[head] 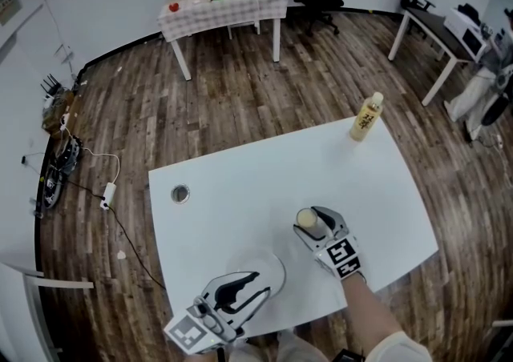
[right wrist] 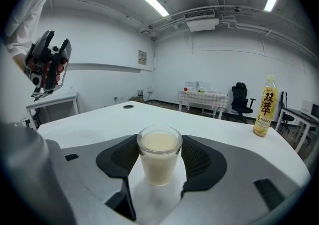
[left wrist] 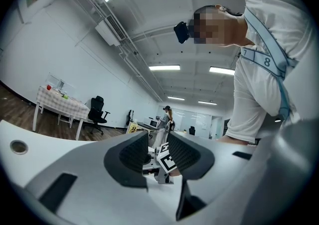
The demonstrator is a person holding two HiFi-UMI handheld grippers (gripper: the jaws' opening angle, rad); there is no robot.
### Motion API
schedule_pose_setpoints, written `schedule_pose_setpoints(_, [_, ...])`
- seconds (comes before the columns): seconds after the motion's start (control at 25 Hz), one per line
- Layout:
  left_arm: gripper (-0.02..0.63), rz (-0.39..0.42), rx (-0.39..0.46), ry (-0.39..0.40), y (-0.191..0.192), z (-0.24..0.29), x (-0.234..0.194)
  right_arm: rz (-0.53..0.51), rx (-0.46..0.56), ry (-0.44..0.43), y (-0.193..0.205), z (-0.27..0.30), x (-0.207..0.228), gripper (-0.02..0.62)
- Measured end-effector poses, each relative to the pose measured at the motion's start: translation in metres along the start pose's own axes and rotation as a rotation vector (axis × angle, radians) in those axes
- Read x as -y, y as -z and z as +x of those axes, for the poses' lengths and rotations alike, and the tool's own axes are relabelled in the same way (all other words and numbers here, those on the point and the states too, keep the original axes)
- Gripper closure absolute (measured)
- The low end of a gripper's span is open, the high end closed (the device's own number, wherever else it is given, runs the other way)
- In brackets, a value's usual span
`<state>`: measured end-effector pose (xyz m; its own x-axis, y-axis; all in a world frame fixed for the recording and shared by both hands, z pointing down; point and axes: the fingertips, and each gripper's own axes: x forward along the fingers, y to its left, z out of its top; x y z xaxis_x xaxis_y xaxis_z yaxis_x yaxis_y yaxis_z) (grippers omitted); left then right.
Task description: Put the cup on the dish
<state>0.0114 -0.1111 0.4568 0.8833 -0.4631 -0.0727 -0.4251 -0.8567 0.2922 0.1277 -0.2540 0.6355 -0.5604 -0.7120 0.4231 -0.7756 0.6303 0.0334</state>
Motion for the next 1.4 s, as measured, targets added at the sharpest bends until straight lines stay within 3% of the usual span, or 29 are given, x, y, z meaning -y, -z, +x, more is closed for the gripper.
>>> schedule_pose_setpoints(0.44, [0.479,0.011,0.021,0.000,-0.008,-0.006,0.005,-0.008,0.050,-0.059,-0.029,-0.010,-0.044,0.313])
schedule_pose_setpoints(0.8, [0.479,0.012,0.042,-0.018,-0.010,-0.029,0.007,-0.048,0.067,-0.145,-0.041,-0.015,-0.107,0.313])
schedule_pose_setpoints(1.4, [0.479,0.007,0.041,-0.035,-0.007,-0.069,0.020,-0.017,0.026,-0.223,-0.020,-0.008,-0.187,0.313])
